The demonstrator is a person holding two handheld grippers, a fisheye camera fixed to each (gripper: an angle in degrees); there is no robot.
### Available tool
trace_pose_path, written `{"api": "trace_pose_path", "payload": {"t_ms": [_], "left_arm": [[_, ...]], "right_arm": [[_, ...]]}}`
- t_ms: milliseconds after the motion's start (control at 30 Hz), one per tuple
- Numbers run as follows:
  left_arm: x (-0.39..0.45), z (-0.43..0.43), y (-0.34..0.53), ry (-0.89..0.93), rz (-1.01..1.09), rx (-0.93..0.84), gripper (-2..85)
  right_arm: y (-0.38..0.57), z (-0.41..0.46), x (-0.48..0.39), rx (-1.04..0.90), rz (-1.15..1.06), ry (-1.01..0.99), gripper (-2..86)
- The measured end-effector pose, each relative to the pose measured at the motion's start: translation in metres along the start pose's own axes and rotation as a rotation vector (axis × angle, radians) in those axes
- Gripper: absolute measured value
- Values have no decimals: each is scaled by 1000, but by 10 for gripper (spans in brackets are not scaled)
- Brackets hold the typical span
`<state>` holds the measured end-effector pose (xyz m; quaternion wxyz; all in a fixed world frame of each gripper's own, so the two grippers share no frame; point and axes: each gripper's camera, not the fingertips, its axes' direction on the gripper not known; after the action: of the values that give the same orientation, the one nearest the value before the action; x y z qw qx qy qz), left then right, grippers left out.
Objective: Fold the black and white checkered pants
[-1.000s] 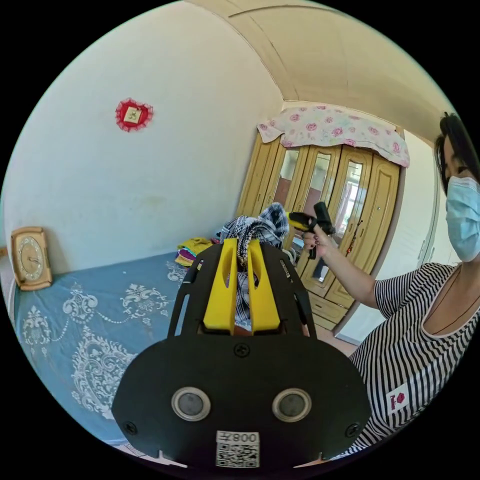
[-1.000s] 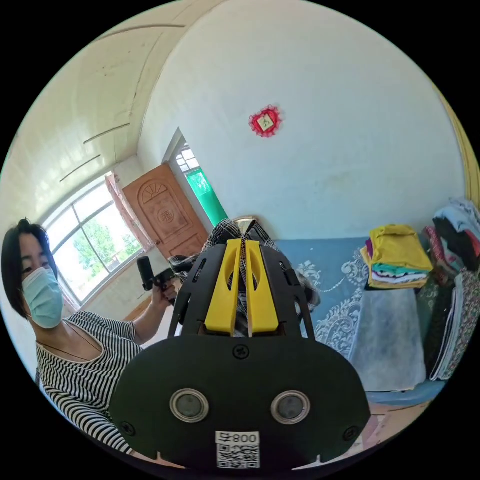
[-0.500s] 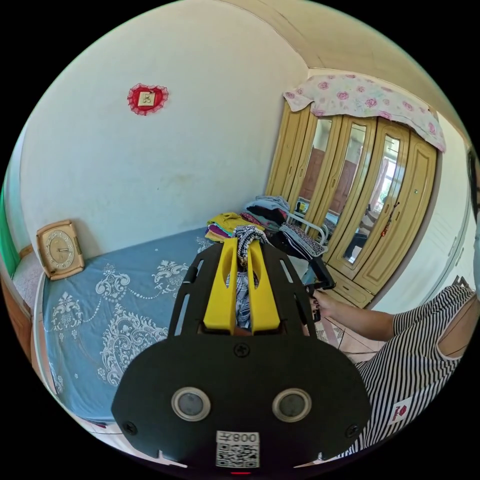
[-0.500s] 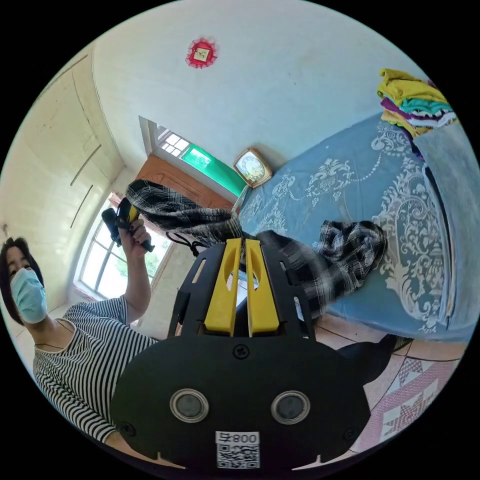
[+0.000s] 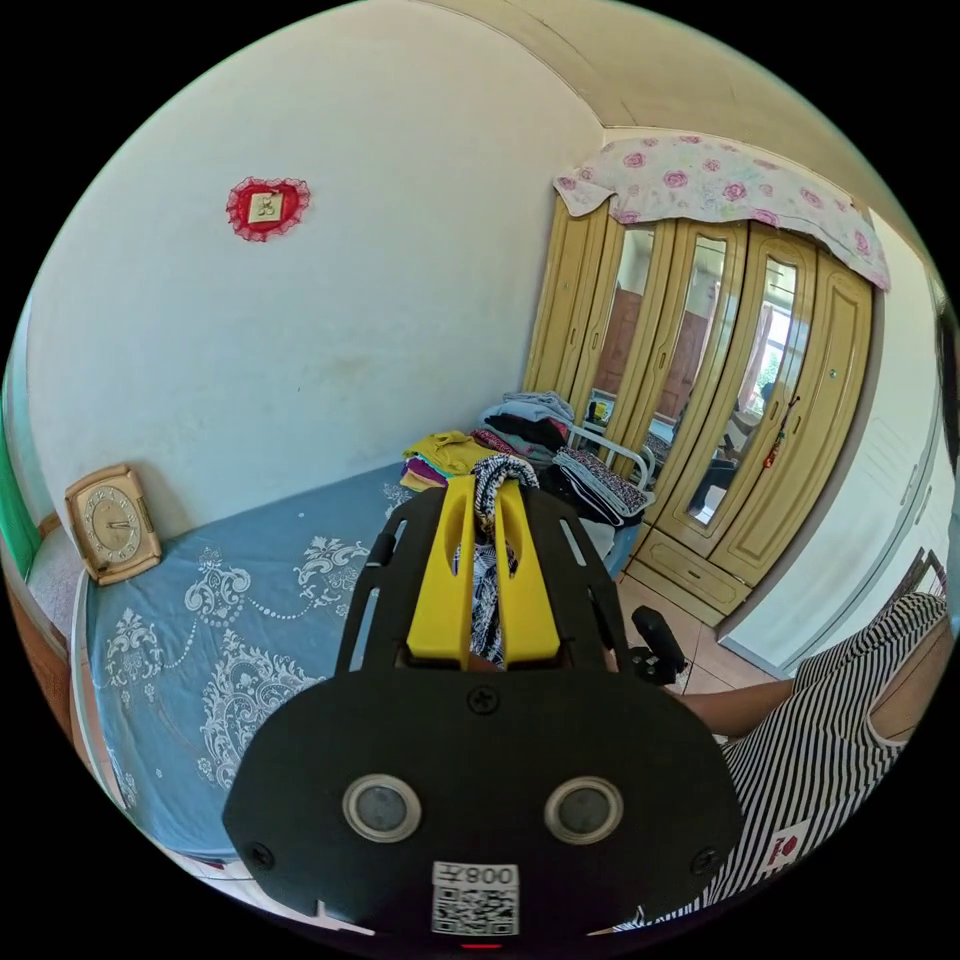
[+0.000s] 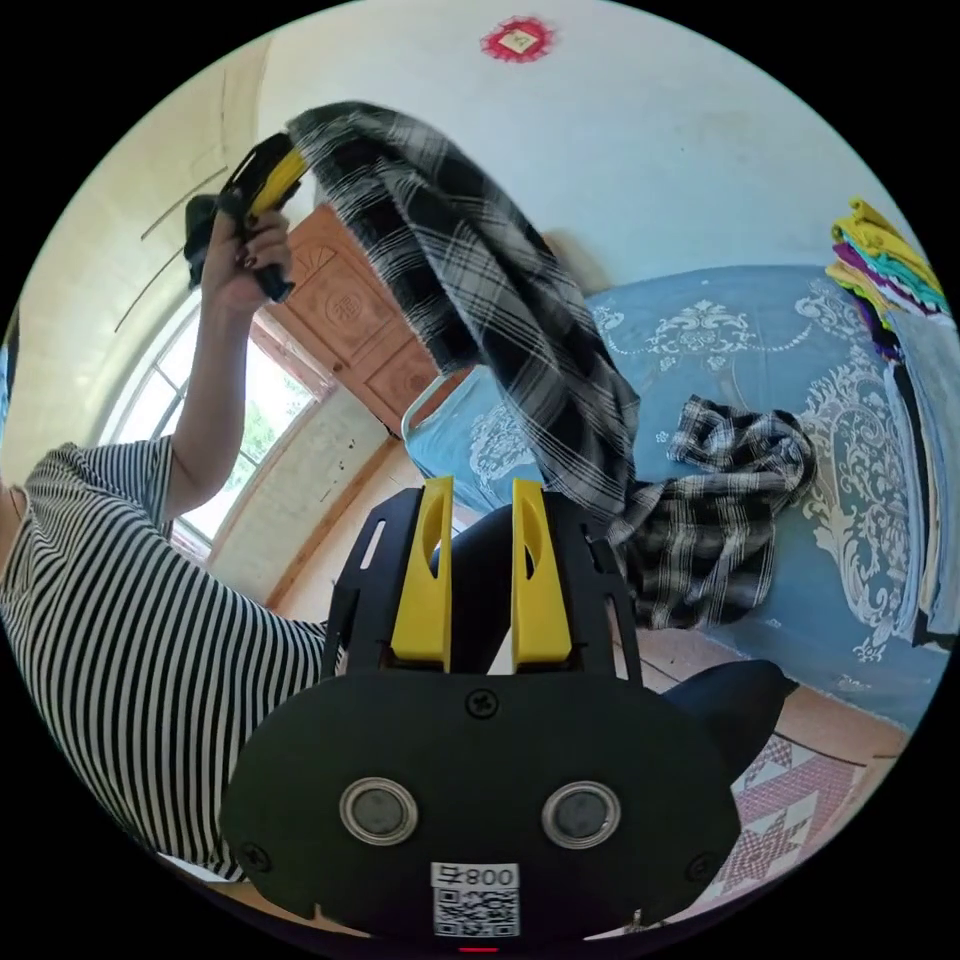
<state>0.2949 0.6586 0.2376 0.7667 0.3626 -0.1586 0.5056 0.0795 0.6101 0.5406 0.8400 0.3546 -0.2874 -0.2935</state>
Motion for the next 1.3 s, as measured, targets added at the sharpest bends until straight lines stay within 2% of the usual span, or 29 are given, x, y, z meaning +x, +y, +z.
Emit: {"api": "trace_pose_path", "payload": {"t_ms": [133, 300, 467, 667, 800, 867, 1133, 1300], "left_arm": [[18, -7, -11, 3, 50, 4, 21], [34, -17, -19, 29, 90, 21, 22], [40, -24, -19, 42, 113, 7, 23], [31, -47, -13, 26, 125, 20, 23], [14, -68, -9, -1, 132, 20, 23], [6, -77, -7, -2, 142, 14, 22], [0, -118, -10, 95, 313, 29, 12], [-9, -132, -24, 128, 419, 80, 9]], "right_arm": [[-1, 7, -43, 42, -132, 156, 91], [-1, 9, -69, 118, -167, 352, 102], [4, 10, -74, 220, -95, 404, 97], [9, -5, -76, 293, -3, 406, 49], [11, -44, -83, 370, 34, 375, 34], [8, -67, -88, 397, 41, 420, 31], [-65, -173, -135, 498, -67, 817, 27], [-121, -206, -163, 582, -127, 979, 26]]}}
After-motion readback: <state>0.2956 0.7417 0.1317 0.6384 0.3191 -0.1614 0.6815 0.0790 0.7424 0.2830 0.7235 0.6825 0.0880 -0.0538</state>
